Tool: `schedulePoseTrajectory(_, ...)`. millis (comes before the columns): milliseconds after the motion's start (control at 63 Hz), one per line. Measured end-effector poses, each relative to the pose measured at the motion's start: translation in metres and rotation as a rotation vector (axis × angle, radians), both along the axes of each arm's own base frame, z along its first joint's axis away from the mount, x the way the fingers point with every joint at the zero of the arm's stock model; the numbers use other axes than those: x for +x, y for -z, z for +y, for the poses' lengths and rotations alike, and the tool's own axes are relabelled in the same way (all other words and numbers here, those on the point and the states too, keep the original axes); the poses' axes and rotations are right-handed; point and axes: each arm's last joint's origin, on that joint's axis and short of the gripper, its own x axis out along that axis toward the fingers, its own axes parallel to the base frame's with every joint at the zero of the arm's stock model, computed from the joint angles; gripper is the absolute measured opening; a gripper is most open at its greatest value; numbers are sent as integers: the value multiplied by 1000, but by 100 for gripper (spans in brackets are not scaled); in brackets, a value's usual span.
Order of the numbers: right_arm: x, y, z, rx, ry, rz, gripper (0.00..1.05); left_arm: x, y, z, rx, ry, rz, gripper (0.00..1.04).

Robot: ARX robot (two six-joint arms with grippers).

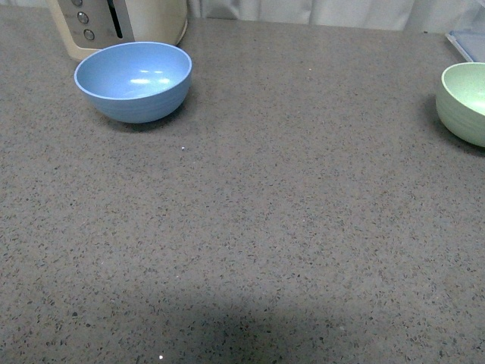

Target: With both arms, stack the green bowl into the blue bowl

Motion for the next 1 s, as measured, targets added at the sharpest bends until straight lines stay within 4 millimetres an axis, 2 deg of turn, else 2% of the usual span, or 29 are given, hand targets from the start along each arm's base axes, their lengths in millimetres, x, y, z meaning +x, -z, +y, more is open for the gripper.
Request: schedulePoseTrajectory(1000,0,0,0,0,0,0,95,0,0,0,0,0,0,98)
